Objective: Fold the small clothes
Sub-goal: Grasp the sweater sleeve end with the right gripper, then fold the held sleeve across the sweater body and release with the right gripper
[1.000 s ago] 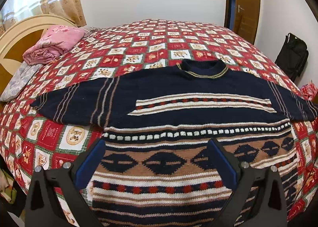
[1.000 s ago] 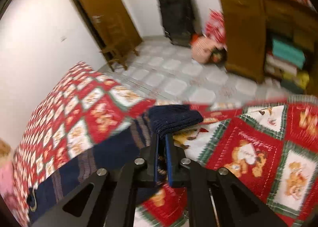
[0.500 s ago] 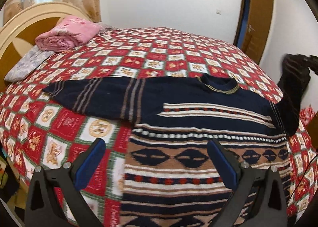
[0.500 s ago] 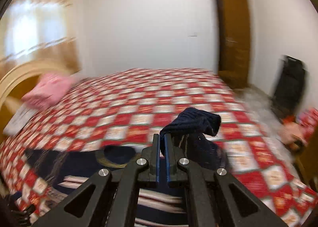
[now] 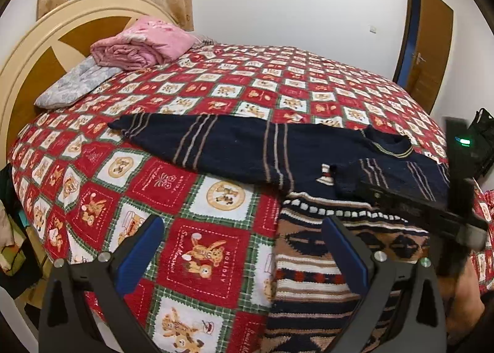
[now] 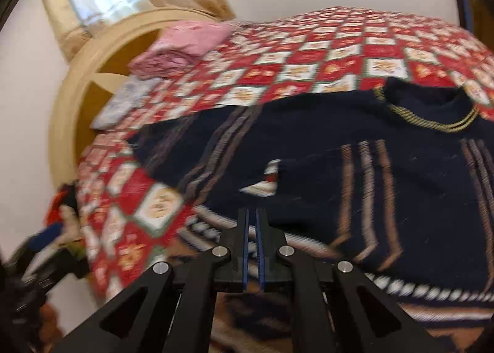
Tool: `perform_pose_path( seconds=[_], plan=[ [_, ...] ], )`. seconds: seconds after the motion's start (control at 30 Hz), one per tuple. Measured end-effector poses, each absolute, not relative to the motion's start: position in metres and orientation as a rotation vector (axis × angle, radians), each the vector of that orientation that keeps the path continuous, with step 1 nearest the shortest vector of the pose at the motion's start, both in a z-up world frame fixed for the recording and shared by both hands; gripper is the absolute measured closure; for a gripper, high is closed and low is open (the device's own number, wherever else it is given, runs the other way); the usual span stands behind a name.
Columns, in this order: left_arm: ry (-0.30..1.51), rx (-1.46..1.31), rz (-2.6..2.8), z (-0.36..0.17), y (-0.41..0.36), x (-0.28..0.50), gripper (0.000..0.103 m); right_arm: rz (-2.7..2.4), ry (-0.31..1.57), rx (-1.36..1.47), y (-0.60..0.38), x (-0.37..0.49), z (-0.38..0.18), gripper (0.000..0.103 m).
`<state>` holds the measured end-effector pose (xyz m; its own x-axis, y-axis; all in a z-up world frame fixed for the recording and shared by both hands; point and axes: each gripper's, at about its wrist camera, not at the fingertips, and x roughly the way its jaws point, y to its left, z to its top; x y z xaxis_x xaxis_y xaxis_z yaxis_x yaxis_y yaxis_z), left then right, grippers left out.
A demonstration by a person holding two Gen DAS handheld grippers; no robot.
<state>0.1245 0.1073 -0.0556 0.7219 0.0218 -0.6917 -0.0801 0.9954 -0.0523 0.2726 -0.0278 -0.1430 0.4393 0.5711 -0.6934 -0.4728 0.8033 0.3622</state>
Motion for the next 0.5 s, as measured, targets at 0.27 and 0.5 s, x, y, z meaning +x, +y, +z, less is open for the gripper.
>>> perform_pose_path(
  seconds=[0.27, 0.5],
  plan=[
    [0.787, -0.083, 0.008, -0.066, 0.097, 0.127, 0.0, 0.442, 0.883, 0.217, -0.087, 0.276, -0.117, 0.036],
    [0.803, -0.076, -0.006, -0.07, 0.096, 0.128, 0.0, 0.464, 0.866, -0.235, -0.02, 0.258, -0.134, 0.029]
  ],
)
